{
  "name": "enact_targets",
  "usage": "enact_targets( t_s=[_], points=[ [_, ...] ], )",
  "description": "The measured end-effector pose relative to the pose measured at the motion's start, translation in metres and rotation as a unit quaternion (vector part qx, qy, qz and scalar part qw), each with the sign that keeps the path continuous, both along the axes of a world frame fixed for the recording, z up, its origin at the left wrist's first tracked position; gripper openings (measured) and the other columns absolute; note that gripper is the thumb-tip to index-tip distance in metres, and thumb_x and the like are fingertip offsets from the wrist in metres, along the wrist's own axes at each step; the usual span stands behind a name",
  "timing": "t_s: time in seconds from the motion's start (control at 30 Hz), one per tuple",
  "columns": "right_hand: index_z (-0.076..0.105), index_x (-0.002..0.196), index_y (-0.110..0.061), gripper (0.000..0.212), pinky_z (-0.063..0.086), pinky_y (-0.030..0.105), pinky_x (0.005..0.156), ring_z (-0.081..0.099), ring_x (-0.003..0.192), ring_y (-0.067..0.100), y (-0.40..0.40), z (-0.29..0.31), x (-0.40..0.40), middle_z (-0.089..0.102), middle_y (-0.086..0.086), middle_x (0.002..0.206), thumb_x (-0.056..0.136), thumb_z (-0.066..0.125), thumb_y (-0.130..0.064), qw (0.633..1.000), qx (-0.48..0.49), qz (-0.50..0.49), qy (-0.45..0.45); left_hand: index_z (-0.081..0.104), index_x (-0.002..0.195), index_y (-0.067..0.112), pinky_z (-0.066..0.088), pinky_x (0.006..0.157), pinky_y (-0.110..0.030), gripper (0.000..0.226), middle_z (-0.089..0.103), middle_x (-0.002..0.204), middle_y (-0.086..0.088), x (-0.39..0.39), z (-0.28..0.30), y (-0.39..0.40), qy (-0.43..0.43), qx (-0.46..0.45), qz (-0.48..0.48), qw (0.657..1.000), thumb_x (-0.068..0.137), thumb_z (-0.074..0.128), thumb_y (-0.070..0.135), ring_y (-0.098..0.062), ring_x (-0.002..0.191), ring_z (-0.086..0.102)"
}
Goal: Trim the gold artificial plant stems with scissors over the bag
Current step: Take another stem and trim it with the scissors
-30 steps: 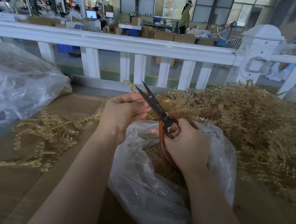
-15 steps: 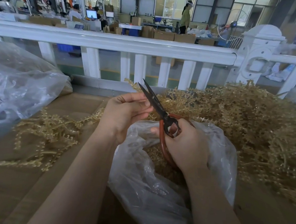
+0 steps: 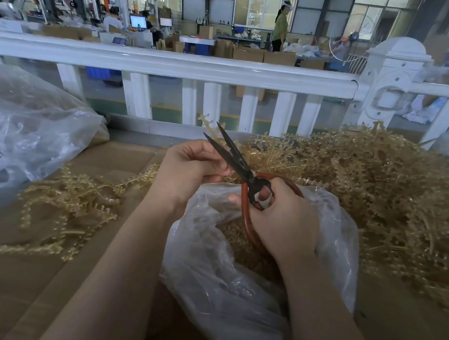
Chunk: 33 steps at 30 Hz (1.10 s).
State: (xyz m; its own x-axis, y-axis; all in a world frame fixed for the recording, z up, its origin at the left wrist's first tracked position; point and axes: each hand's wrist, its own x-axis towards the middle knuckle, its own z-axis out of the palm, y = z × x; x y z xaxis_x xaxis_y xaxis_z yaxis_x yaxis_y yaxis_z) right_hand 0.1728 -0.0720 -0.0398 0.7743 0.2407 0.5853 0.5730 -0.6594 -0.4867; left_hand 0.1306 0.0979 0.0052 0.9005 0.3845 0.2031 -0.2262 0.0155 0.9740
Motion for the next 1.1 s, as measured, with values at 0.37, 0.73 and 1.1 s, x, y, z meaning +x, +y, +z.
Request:
enact_targets(
  t_s=[0.37,0.73,1.1],
  points=[
    [0.047,0.063,-0.019,0.064,0.042,0.024,0.046,0.049,0.051,0.004,0.0005,-0.007,0.0055,0.05,-0.011,0.056,0.07,0.06,-0.082,1.0,0.006,0.002,-0.025,0.07,0.084,0.002,0.06,0.073,-0.027,0.017,0.075,0.083,-0.012,-0.0021,0.0027,-0.0027,0.008,-0.028,0.004,1.0,0.083,0.064,-0.014,-0.02,0.077,0.073],
    [0.039,0.059,-0.026,0.057,0.023,0.011,0.047,0.039,0.048,-0.005,0.0013,-0.0042,0.0012,0.038,-0.017,0.05,0.07,0.066,-0.075,0.998,0.041,0.028,-0.044,0.068,0.084,0.003,0.059,0.074,-0.026,0.02,0.074,0.08,-0.01,-0.0026,0.0024,-0.0023,0.0,-0.044,-0.006,0.999,0.083,0.062,-0.016,-0.019,0.076,0.073],
    [0.03,0.055,-0.035,0.059,0.034,0.012,0.047,0.045,0.045,0.001,0.0029,-0.0055,0.0027,0.032,-0.016,0.045,0.073,0.08,-0.06,0.996,0.063,0.055,-0.033,0.069,0.084,0.009,0.056,0.066,-0.023,0.017,0.076,0.08,-0.006,-0.0008,0.0014,-0.0047,0.03,-0.093,-0.024,0.995,0.085,0.064,-0.007,-0.017,0.077,0.075]
  ],
)
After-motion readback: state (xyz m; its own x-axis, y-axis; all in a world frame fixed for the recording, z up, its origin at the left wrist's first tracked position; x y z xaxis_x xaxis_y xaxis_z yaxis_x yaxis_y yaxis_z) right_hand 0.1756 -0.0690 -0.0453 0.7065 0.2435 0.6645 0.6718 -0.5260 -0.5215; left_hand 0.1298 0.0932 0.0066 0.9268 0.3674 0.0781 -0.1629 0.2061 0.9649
